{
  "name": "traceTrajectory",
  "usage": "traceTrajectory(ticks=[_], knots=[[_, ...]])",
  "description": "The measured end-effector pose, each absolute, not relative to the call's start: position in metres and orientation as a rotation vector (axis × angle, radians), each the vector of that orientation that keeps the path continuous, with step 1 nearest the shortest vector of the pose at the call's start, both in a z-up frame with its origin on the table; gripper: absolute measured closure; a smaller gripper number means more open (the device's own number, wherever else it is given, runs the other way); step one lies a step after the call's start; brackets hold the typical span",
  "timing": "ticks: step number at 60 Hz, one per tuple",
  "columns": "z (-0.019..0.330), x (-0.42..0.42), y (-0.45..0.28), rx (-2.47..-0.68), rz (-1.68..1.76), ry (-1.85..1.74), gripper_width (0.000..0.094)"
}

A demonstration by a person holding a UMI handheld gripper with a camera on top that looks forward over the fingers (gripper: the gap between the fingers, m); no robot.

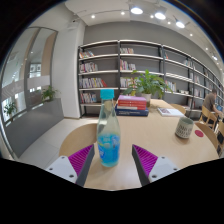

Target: Pour water

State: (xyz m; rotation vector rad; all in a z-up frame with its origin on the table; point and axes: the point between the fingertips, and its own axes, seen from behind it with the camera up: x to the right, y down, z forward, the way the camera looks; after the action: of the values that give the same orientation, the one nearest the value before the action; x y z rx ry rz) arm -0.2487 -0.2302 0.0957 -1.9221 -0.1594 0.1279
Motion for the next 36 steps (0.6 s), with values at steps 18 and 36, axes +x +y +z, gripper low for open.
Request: traceTrajectory(ticks=[18, 36], knots=[[0.099, -0.274, -0.162, -1.868, 0.104, -0.198, 0.0174], [0.099, -0.292, -0.134, -1.781, 0.19, -0.241, 0.0477]])
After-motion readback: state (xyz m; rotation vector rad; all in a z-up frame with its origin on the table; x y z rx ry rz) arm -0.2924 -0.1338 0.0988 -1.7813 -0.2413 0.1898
